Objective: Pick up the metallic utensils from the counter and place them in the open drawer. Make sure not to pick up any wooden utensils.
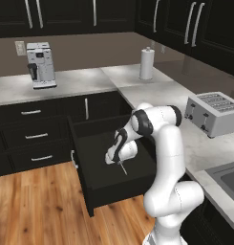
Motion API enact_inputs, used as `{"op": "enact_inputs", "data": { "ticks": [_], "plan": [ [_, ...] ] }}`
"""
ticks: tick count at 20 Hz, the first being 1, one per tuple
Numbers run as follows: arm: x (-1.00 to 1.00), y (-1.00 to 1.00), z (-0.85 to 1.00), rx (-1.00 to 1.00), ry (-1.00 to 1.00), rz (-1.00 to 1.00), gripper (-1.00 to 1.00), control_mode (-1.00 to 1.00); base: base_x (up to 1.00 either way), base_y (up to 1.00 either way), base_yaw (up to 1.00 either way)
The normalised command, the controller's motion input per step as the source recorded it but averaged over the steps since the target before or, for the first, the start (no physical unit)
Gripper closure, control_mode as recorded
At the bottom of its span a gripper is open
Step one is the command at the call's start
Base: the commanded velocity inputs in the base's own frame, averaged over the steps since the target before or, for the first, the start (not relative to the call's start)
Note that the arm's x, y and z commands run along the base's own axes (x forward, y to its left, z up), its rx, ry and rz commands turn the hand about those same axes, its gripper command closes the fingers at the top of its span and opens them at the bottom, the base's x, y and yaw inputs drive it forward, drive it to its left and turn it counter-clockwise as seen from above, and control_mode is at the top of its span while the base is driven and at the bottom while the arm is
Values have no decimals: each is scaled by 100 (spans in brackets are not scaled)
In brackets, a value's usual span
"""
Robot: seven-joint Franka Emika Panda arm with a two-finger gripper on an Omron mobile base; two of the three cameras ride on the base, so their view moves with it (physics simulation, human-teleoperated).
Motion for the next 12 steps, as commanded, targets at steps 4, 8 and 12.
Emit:
{"op": "enact_inputs", "data": {
  "ticks": [4, 8, 12],
  "plan": [
    [0, 0, 1, 0, 0, 0, -100, -100, 0, 0, 0],
    [0, 0, 12, 0, 0, 0, -100, -100, 0, 0, 0],
    [0, 0, 21, 0, 0, 0, -100, -100, 0, 0, 0]
  ]
}}
